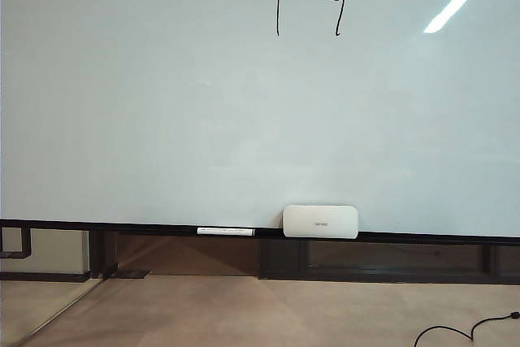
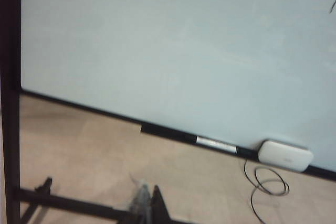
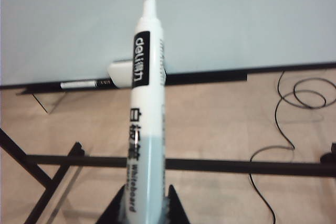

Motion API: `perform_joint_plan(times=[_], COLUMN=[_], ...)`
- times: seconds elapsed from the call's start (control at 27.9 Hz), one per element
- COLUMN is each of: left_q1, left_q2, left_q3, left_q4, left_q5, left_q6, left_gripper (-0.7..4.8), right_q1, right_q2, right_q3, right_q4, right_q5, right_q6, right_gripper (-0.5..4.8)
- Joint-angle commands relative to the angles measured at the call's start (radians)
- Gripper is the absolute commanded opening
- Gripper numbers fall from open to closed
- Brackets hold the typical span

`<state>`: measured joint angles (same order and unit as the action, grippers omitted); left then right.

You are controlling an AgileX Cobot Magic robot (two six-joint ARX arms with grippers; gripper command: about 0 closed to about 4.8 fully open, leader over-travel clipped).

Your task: Reach to the right to find the marker pen, pick it up, and write the number 14 on the whiteboard.

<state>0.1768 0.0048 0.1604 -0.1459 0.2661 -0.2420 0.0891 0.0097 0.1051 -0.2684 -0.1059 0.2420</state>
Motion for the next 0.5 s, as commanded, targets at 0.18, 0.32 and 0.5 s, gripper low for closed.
perform_joint_plan(times=[0.18, 0.32, 0.5], left_q1=[-0.079, -0.117, -0.155], left_q2=[0.001, 0.001, 0.001], left_q3=[-0.082, -0.130, -0.151], left_q4=[0.031, 0.055, 0.087], left_q5=[-0.050, -0.071, -0.072], left_q6=[0.003, 0.006, 0.072], left_gripper=[-0.06, -0.06, -0.06], right_q1=[0.000, 0.000, 0.000], right_q2=[-0.001, -0.001, -0.001], right_q3=[-0.013, -0.031, -0.076], right_q4=[0.037, 0.035, 0.034], right_q5=[0.047, 0.089, 0.085], right_q6=[-0.014, -0.041, -0.041], right_gripper=[-0.01, -0.01, -0.01])
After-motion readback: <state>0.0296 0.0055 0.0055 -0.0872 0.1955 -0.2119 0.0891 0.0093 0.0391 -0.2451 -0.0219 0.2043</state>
